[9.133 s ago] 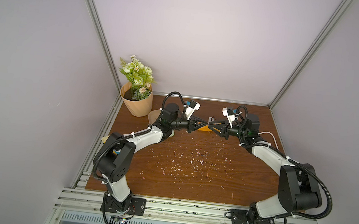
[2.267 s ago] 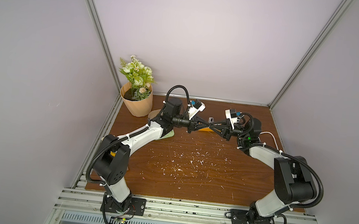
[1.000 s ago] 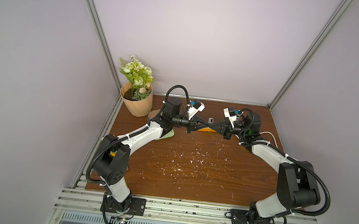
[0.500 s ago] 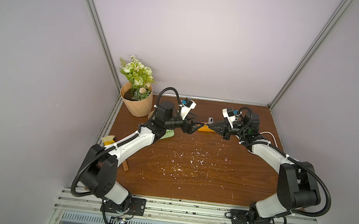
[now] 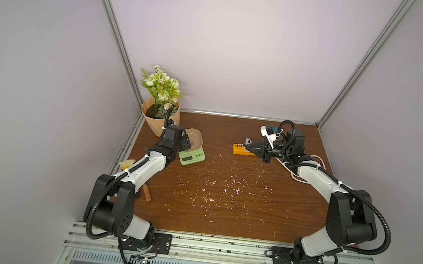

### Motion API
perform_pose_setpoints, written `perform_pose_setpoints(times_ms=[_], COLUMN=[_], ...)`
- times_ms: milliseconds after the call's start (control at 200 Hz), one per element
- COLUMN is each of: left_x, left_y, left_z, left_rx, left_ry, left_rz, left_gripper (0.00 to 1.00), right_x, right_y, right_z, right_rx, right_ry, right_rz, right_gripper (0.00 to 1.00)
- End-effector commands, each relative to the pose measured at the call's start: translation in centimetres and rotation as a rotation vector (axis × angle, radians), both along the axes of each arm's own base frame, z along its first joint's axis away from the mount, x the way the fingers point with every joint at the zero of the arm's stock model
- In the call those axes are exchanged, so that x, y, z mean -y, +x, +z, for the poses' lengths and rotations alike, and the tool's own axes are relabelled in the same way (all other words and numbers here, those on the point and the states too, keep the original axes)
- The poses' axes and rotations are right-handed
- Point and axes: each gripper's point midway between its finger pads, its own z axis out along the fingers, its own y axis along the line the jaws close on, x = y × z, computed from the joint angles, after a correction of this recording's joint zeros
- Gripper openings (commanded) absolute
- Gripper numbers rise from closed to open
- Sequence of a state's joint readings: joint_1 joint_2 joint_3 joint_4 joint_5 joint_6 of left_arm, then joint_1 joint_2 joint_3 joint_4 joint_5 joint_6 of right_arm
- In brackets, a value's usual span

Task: Charge the electronic scale
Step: Pick up the electronic scale at the center of the board.

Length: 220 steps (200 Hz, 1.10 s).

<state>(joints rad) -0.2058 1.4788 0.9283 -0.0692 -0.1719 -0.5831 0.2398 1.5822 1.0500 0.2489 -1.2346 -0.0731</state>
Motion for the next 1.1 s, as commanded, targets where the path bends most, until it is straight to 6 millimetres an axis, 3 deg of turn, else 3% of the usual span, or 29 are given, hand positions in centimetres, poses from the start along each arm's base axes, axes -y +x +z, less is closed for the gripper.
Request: perform_pose_setpoints(times_ms=[0,410,756,926,1096], left_x=[-2.5,-2.9,-2.5,-1.6,1.5], left_y=[0.0,3.1,5.2,6.1,7.1], left_z=[-1.3,-5.0,-6.0,-5.6,-3.2], left_rx=[-0.043,-0.125,-0.143,-0.115,-0.032], left_ry=[0.008,-0.013,-0.005,-0.009,-0.057], left_rz=[0.123,0.098,0.049,-0.024,-0.217], left_gripper=[0.73,0.59,0.2,0.01,0.0], right_x=[-0.1,0.3,0.7,0.8,1.2], right_y=[0.2,1.3,2.0,2.5,3.3], right_z=[1.1,0.6,0.2,-0.7,-1.7], right_rx=[0.048,-0.016,-0.07,-0.122,-0.216], right_ry=[0.006,0.006,0.008,-0.006,-0.015], right_rz=[-0.002,-0.105,-0.182,-0.216,-0.282], right_gripper=[0.0,0.0,0.0,0.0,0.0])
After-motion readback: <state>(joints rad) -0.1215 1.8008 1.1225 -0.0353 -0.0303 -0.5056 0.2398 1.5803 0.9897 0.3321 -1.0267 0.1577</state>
